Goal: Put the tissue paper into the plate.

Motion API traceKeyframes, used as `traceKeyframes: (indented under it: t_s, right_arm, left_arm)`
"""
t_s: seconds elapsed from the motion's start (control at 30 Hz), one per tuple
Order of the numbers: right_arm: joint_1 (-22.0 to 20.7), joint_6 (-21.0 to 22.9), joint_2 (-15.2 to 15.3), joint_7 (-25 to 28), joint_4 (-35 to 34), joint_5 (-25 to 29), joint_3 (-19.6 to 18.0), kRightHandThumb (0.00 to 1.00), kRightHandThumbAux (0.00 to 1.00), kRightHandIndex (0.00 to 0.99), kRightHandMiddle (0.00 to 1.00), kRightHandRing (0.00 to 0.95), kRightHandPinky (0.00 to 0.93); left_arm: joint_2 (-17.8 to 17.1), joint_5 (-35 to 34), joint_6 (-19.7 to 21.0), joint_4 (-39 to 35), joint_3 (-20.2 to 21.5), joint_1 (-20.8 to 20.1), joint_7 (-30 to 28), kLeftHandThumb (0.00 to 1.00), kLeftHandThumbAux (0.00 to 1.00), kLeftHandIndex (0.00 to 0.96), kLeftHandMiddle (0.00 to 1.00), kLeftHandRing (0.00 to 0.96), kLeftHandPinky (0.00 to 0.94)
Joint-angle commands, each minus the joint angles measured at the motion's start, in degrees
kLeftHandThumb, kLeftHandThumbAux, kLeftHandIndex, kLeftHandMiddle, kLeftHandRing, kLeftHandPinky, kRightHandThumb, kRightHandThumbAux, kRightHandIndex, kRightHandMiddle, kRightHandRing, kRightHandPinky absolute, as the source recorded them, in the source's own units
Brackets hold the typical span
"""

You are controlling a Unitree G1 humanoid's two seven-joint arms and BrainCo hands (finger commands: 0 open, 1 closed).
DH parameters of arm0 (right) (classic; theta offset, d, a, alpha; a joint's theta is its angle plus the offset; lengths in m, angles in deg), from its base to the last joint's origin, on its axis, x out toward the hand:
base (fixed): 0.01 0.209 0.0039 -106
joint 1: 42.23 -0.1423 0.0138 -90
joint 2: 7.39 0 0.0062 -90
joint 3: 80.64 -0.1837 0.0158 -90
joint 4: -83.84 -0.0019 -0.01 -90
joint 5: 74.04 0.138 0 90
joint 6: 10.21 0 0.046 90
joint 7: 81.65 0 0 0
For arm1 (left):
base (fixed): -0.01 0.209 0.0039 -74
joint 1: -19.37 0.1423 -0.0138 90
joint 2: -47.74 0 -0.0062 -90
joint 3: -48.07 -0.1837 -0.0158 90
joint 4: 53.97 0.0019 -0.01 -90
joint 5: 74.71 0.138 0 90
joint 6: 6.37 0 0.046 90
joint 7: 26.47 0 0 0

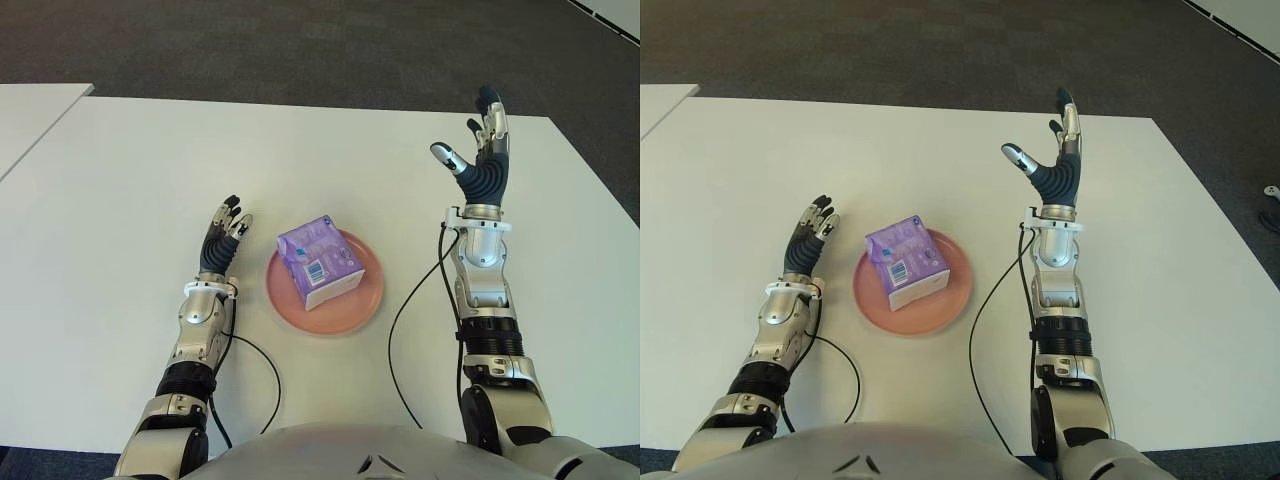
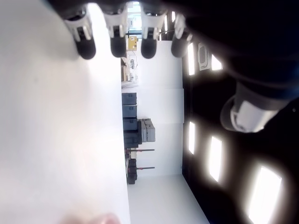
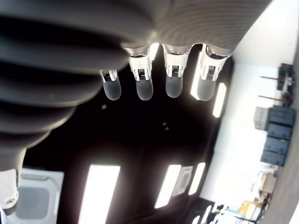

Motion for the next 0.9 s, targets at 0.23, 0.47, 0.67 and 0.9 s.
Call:
traceKeyframes:
  t_s: [0.23,0.47,0.67,0.9]
  right_arm:
    - [5.41,3.09,-2.93,3.05,5.81,5.35,-1.03,0.0,0.525,0.0,0.0,0.0,0.0]
    - [5.64,3.53,-3.0,3.73,5.85,5.78,-1.4,0.0,0.519,0.0,0.0,0.0,0.0]
    - [5.7,3.55,-3.02,3.85,5.77,5.81,-1.47,0.0,0.519,0.0,0.0,0.0,0.0]
    - [5.78,3.61,-3.03,3.95,5.59,5.82,-1.54,0.0,0.519,0.0,0.0,0.0,0.0]
  left_arm:
    - [1.45,0.21,6.42,-4.11,-0.5,4.87,0.63,0.0,0.496,0.0,0.0,0.0,0.0]
    - [2.08,1.44,8.49,-7.45,-0.44,5.12,2.83,0.0,0.503,0.0,0.0,0.0,0.0]
    - [2.24,2.49,11.02,-10.81,-0.9,5.09,4.29,0.0,0.506,0.0,0.0,0.0,0.0]
    - [2.17,2.69,12.98,-13.55,-0.88,5.18,4.31,0.0,0.513,0.0,0.0,0.0,0.0]
